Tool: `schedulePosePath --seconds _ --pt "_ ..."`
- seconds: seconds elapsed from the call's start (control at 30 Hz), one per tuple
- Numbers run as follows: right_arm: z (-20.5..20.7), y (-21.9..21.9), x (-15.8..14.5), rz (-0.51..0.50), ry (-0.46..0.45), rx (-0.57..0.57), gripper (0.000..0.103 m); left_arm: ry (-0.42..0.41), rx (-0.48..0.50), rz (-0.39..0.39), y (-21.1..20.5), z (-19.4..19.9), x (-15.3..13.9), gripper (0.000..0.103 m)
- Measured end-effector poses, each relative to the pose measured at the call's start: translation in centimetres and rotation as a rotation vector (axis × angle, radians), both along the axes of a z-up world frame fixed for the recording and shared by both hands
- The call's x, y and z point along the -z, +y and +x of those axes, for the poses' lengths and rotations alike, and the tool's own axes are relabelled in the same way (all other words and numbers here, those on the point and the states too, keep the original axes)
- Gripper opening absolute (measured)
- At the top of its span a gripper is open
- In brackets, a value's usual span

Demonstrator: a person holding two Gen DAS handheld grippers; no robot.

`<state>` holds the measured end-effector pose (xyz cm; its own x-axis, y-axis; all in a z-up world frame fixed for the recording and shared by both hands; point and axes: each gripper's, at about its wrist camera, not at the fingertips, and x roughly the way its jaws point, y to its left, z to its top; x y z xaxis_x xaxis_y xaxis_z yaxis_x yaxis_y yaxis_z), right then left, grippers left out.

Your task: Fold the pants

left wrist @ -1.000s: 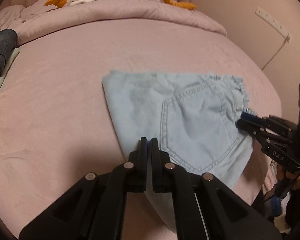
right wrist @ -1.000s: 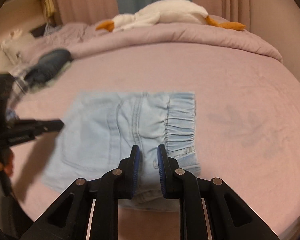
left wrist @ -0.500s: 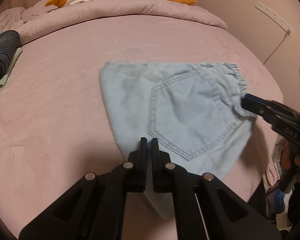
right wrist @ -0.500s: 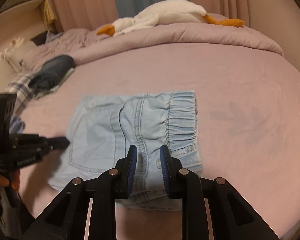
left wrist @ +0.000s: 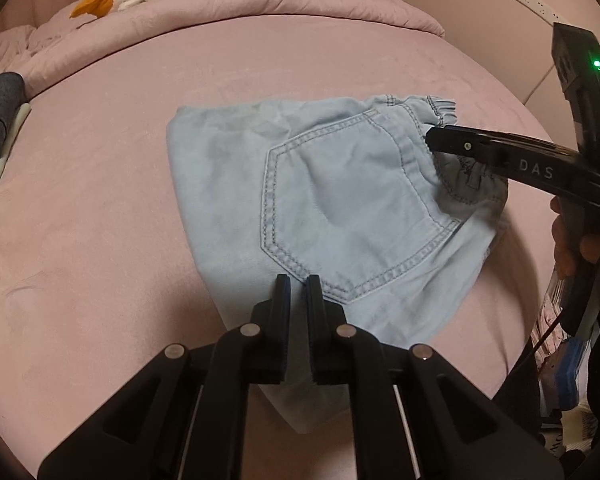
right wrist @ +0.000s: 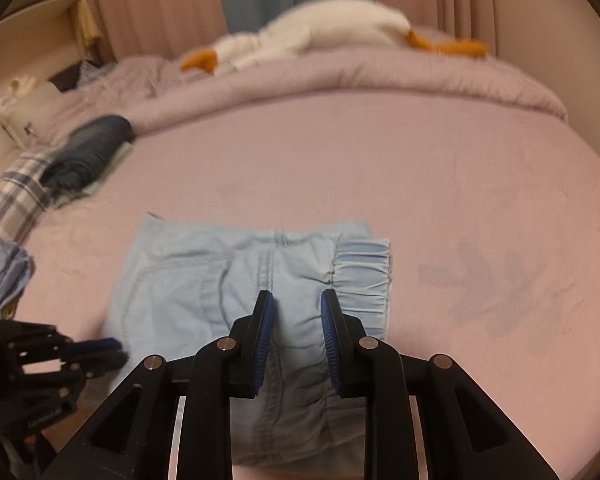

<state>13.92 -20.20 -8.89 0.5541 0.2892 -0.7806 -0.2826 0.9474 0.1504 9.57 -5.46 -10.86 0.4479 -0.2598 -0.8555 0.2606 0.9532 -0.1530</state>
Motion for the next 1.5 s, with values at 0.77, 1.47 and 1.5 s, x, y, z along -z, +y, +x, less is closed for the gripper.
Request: schedulePosePath --seconds 0.77,1.47,1.5 --pt "-3.0 -9.5 -0.1 0.401 0.14 0.085 0.077 0.122 -0.246 -0.403 8.2 -0.6 2.0 0.056" --pt "3.7 -4.3 4.6 0.46 0.386 -0.078 0.09 0.151 -0.126 -0.566 5.5 5.0 3.0 0.062" --pt "3.9 -4.1 4.6 0.462 0.381 -0.077 0.09 0.145 -0.128 -0.555 5.2 5.1 2.8 0.062"
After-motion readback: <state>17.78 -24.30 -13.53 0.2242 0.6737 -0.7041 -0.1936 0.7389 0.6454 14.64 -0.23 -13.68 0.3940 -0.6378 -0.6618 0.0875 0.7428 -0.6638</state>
